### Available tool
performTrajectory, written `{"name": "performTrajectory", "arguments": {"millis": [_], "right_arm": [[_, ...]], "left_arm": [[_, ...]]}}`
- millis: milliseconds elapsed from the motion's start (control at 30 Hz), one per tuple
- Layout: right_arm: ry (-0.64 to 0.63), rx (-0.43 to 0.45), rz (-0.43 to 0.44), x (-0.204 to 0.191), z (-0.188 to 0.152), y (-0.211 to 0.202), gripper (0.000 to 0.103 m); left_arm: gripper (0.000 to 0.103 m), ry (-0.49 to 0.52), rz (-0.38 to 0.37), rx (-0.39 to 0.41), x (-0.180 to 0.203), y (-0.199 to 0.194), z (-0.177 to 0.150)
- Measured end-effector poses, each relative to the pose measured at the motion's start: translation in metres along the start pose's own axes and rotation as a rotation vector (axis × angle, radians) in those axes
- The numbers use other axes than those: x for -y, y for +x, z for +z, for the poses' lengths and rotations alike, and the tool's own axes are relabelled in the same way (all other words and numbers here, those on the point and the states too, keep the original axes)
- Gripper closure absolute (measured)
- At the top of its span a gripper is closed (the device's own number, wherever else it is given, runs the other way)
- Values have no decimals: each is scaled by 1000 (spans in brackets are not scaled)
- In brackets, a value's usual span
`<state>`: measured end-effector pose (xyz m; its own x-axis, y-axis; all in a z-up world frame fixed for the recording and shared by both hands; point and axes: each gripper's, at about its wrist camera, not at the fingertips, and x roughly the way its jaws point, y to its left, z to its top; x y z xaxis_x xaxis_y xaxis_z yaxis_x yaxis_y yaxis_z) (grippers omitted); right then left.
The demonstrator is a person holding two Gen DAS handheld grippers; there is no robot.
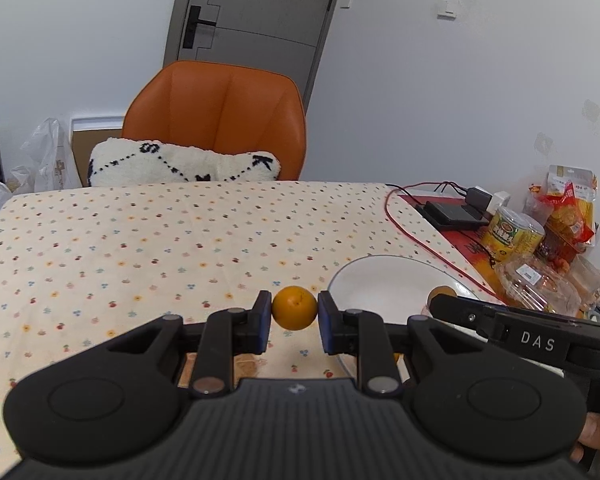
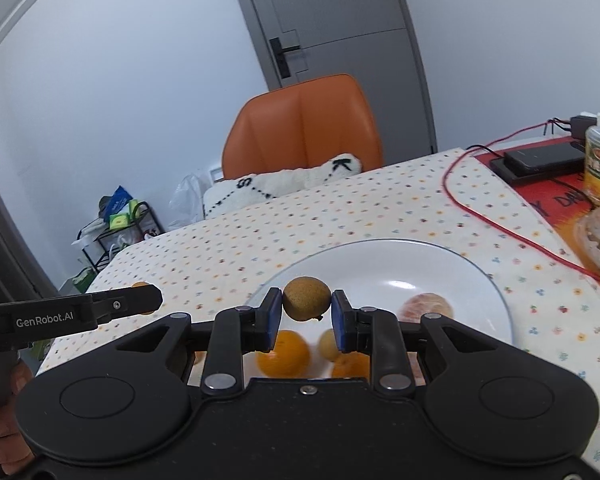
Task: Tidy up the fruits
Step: 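Carry the small orange and brown fruit over the plate and open both grippers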
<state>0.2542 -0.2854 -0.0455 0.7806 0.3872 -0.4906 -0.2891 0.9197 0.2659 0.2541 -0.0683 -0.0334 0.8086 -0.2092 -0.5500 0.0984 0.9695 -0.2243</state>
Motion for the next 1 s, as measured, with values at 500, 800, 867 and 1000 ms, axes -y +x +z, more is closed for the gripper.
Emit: {"name": "performTrajectory", "arguments": {"millis": [500, 800, 867, 1000], "right_arm": [[62, -15, -32, 36, -2, 9, 68], [96, 3, -44, 55, 0, -5, 68], [97, 4, -40, 56, -1, -6, 68], [101, -2, -35, 54, -2, -6, 68]], "left_arm": [[80, 39, -38, -58, 32, 42, 5], [80, 57, -57, -73, 50, 54, 8], [76, 64, -51, -56, 51, 52, 9], [75, 52, -31, -58, 47, 49, 9]]}}
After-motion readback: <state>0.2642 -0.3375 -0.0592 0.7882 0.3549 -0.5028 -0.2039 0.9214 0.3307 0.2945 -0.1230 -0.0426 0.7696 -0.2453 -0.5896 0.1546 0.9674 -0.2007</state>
